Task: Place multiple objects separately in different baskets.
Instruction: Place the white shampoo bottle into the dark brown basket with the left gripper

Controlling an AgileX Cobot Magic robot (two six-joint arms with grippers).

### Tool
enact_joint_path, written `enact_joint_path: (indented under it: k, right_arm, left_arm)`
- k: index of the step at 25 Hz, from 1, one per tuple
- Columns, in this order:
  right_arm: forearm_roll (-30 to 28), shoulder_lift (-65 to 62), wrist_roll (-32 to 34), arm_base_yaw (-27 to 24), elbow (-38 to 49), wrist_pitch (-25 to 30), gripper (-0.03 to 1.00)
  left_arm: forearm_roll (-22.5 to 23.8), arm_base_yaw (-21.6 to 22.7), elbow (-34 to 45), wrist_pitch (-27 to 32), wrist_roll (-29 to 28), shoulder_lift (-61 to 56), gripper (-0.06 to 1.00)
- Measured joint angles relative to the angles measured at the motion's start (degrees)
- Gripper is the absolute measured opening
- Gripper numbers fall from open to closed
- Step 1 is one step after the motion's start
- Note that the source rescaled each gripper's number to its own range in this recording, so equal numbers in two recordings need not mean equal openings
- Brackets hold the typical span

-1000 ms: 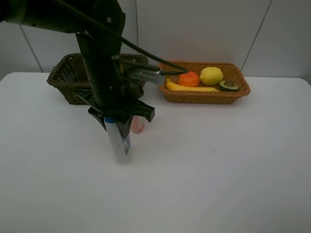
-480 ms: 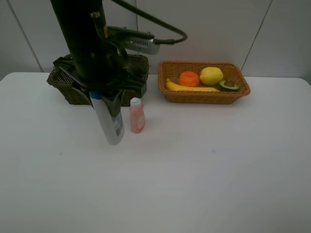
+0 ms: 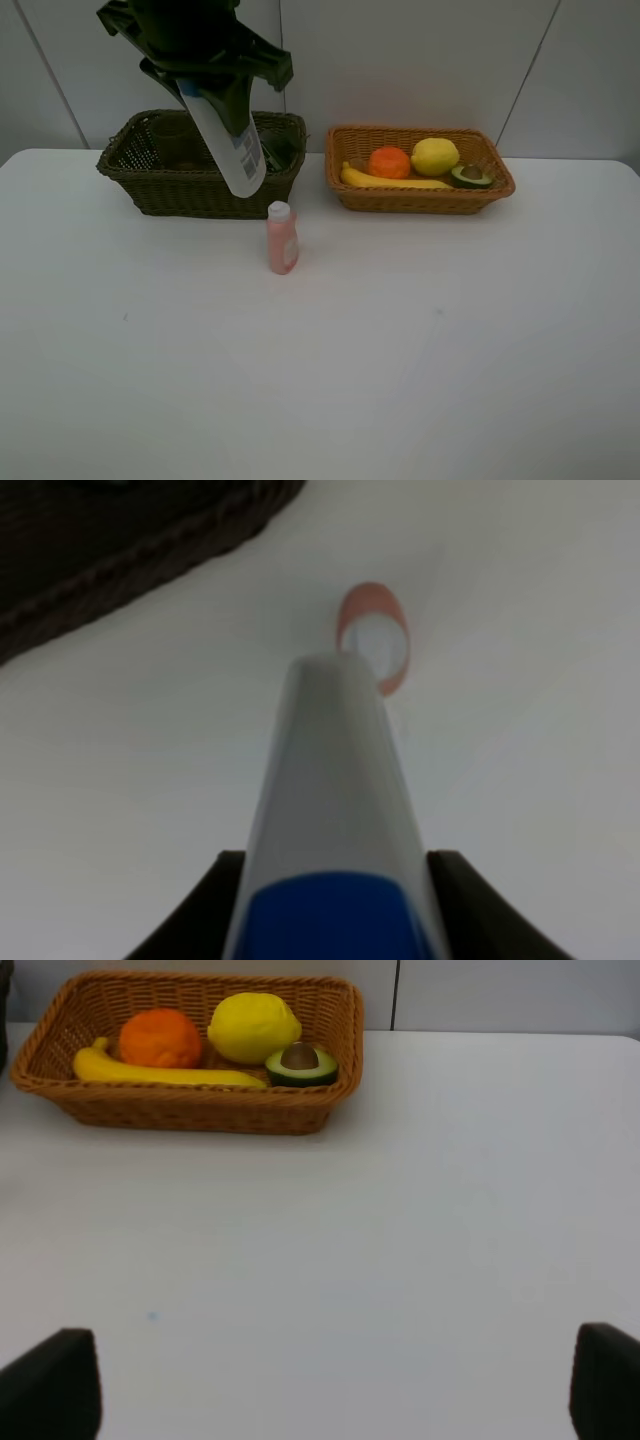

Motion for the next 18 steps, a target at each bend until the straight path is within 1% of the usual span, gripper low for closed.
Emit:
enact_joint_path:
  k: [5,8,10,15,18]
  right_arm:
    - [0.0,0.0,0.0,0.0,0.0,0.0,0.98]
    - [0.0,0.0,0.0,0.0,0.0,0.0,0.98]
    - [0.0,0.0,0.0,0.0,0.0,0.0,0.98]
    - [0.0,0.0,0.0,0.0,0.0,0.0,0.98]
    - [0.0,0.0,0.0,0.0,0.0,0.0,0.98]
  left_arm:
    - [6.5,2.6,-1.5,0.2,5.7,0.0,0.47]
    - [9.2,4.0,-1.5,0.3,9.7,0.0,0.47]
    - [9.9,4.8,-1.5,-0.3,12.7,0.0,0.47]
    - [10.5,5.4,-1.5,-6.5,18.2,0.1,0.47]
    - [11.0,6.5,-1.7,-9.7,21.8,1.4,0.47]
